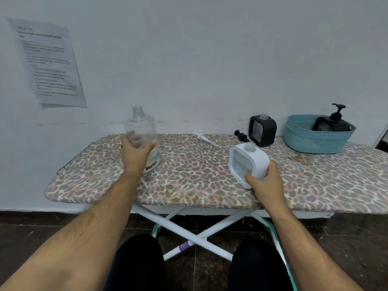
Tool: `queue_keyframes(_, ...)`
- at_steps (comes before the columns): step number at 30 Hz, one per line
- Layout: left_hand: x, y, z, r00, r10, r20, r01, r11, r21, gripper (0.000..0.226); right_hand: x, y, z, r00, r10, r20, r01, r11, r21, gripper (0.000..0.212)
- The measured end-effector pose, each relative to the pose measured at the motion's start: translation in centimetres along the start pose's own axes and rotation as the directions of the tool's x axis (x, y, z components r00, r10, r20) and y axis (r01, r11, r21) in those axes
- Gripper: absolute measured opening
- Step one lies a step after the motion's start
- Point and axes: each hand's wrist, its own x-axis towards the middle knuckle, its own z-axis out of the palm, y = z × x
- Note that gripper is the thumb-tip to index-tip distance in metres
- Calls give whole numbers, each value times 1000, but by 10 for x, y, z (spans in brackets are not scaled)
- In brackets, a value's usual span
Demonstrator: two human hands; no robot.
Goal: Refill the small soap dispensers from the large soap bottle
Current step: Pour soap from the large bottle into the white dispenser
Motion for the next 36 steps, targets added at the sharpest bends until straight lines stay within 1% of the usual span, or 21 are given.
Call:
queue_keyframes(3,1,6,8,1000,-1,-1,1,999,-49,73,0,-1,0,1000,1,0,-1,1000,8,62)
queue_keyframes(7,-3,3,15,998,10,70,-8,1000,-30,72,0,-1,0,1000,10,-1,-10,1000,6,59)
queue_keyframes(12,-4,-5,10,997,-12,79,16,999,-46,71,0,-2,0,1000,19,6,-19,1000,-2,57)
queue_keyframes(15,-4,-6,7,995,-10,96,12,1000,-24,77,0,-3,0,1000,19,8,-19,1000,-4,58)
queue_keyframes(18,-6,-6,5,994,-13,108,9,999,39,88,-1,-3,-1,1000,12,7,-12,1000,-8,55)
queue_keyframes(21,-8,-6,4,993,-20,114,12,998,65,98,-2,-4,-1,1000,14,10,-14,1000,-7,55)
queue_keyframes(24,-13,-4,3,993,0,118,-12,995,97,104,-2,-5,-1,1000,20,18,-20,1000,-13,56)
queue_keyframes(26,-18,-1,3,995,41,87,-49,995,92,104,-2,-5,-2,1000,24,20,-24,1000,-15,56)
queue_keyframes(28,-25,1,4,995,102,14,-103,986,130,97,-3,-4,-2,999,25,20,-25,1000,-20,58)
queue_keyframes(30,-32,3,4,986,140,-86,-119,970,214,89,-2,-5,-2,999,32,25,-31,999,-37,59)
queue_keyframes(32,-42,7,4,968,190,-165,-137,948,286,75,-1,-6,-3,999,36,27,-33,995,-92,57)
queue_keyframes(34,-51,10,2,940,279,-197,-209,925,317,54,1,-8,-5,999,29,13,-26,982,-189,58)
queue_keyframes(36,-58,14,2,928,332,-167,-272,913,303,35,3,-11,-9,999,35,19,-29,964,-264,64)
